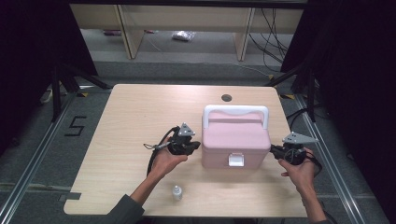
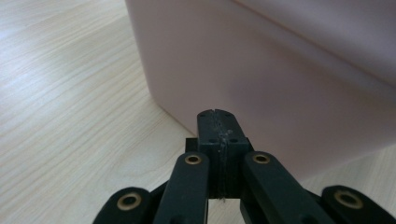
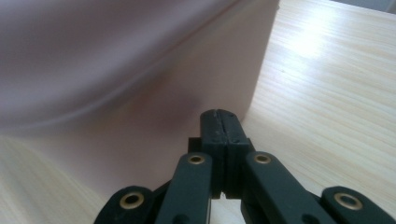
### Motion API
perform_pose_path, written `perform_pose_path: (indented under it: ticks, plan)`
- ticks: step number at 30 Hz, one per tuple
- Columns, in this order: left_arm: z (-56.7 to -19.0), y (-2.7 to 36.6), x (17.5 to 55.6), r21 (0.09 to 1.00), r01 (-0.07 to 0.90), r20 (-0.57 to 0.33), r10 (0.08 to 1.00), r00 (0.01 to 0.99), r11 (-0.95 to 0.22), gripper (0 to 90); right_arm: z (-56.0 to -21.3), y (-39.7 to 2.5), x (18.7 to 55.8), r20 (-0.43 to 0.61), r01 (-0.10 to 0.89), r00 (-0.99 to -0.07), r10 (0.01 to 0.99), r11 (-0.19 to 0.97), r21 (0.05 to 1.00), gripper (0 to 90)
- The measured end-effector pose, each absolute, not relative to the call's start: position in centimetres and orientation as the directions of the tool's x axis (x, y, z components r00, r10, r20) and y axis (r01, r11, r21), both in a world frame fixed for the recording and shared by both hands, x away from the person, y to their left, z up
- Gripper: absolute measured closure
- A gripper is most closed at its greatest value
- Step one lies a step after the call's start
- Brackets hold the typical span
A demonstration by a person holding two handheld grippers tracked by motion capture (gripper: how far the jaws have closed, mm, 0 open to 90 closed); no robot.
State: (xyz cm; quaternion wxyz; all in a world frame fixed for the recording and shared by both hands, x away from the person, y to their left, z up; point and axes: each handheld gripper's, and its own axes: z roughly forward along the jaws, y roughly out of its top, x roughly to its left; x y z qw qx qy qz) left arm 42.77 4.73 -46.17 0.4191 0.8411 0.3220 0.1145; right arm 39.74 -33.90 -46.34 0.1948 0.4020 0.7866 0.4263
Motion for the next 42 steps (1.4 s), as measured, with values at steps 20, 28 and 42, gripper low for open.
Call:
perform_pose_path:
  ticks: [20,28,42]
  plan:
    - [-45.8,6.1,42.2,0.768,0.461,-0.082,0.645,0.76,-0.445,89.6,-46.1,-32.0,39.1,0.014,0.469,-0.597,0.802,0.335,0.817,90.0]
    - [-45.8,7.4,41.6,0.767,0.463,-0.078,0.651,0.755,-0.445,89.6,-46.1,-30.8,38.8,0.012,0.455,-0.626,0.779,0.353,0.818,90.0]
    - [-45.8,8.5,41.3,0.767,0.469,-0.082,0.658,0.749,-0.438,89.6,-46.2,-29.9,38.6,0.057,0.482,-0.634,0.771,0.337,0.808,90.0]
